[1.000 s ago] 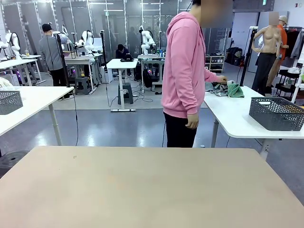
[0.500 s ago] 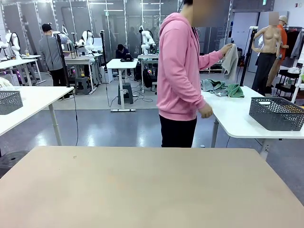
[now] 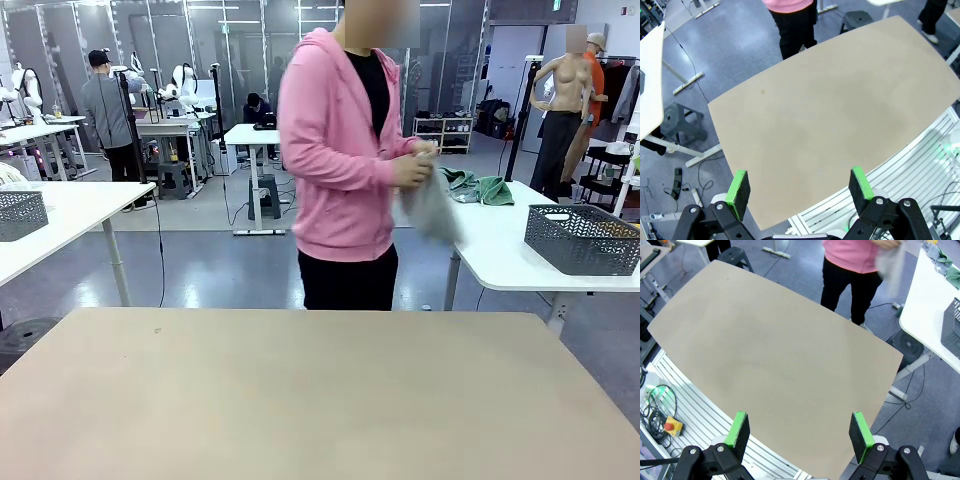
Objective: Fold the towels and place them in the basket.
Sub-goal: When a person lays out a Towel with hook on the table, fold it in half twice.
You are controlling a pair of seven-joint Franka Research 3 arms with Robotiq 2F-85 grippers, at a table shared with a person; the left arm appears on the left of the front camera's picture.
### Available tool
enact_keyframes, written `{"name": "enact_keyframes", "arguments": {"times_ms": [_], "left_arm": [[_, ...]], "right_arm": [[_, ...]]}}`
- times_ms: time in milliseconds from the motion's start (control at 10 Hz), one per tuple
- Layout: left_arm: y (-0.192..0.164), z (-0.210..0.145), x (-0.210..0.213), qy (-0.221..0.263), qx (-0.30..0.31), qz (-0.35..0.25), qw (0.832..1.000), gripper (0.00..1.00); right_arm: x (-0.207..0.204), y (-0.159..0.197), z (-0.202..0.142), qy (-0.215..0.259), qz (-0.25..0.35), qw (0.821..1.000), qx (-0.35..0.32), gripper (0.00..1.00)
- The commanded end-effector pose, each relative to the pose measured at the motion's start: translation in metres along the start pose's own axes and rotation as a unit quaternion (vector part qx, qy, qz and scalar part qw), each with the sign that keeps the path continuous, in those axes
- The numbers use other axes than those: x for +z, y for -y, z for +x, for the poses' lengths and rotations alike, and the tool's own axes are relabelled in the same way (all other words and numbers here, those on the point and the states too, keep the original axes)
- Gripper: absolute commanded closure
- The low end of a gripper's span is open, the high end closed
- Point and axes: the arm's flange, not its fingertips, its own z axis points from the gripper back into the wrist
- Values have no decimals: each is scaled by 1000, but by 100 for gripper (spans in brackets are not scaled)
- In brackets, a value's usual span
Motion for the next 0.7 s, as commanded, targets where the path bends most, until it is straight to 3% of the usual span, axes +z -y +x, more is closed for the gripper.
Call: {"name": "enact_keyframes", "arguments": {"times_ms": [0,600], "left_arm": [[0,2,0,-2,-5,-1,1000,0],[0,2,0,-2,-5,-1,1000,0]], "right_arm": [[1,-1,0,-1,4,1000,2,0],[1,-1,0,-1,4,1000,2,0]]}}
